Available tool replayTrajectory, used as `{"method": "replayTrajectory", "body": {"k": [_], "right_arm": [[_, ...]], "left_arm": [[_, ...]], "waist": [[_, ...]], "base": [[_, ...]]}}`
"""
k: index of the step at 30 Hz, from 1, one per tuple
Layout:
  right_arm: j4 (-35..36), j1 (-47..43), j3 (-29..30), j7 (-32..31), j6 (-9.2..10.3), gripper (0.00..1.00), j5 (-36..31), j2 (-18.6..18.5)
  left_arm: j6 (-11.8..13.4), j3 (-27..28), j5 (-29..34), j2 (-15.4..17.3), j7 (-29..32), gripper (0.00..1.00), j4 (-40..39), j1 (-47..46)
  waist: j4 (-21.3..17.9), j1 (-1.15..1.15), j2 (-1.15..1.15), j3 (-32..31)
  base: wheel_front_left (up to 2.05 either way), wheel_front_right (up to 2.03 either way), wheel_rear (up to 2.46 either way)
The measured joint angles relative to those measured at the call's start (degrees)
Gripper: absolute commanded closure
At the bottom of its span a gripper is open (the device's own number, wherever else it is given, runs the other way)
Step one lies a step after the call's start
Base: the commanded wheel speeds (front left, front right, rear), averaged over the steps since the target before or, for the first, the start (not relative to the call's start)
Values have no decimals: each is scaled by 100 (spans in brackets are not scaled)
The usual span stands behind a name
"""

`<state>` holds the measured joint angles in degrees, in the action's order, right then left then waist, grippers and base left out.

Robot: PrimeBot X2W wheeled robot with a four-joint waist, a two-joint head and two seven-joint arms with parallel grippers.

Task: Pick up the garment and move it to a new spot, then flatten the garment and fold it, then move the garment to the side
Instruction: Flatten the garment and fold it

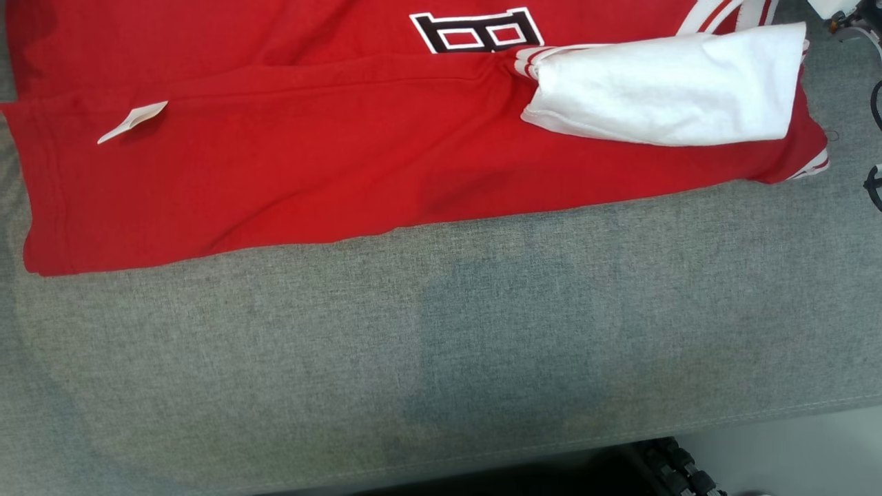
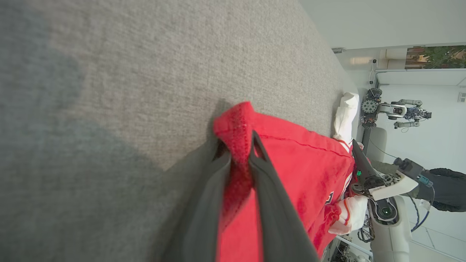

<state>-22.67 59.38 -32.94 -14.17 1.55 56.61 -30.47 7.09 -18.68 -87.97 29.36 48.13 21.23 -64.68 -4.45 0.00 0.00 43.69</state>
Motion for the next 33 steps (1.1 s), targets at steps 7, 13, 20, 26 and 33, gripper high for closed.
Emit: {"method": "replayTrajectory", "body": {"k": [7,13,20,26,33], "right_arm": [[-25,27,-5,-25,-52,0,36,1],[-25,124,5,-78,-105,0,105,52],[62,304,-63,-231,-204,0,183,172],[54,348,-109,-382,-204,0,187,147],[13,348,-110,-617,-151,0,188,-137]], "left_arm": [[-3,-4,-1,-82,-7,100,14,14],[-54,4,-9,-168,-27,100,56,75],[-55,8,-38,-176,-29,100,60,139],[-58,8,-55,-203,-29,100,43,143],[-58,-1,-68,-330,-26,100,-53,141]], "waist": [[46,0,0,-48],[94,0,0,-133],[136,0,0,-200],[184,0,0,-212],[305,0,0,-141]], "base": [[0,0,0],[0,0,0],[0,0,0],[0,0,0],[0,0,0]]}}
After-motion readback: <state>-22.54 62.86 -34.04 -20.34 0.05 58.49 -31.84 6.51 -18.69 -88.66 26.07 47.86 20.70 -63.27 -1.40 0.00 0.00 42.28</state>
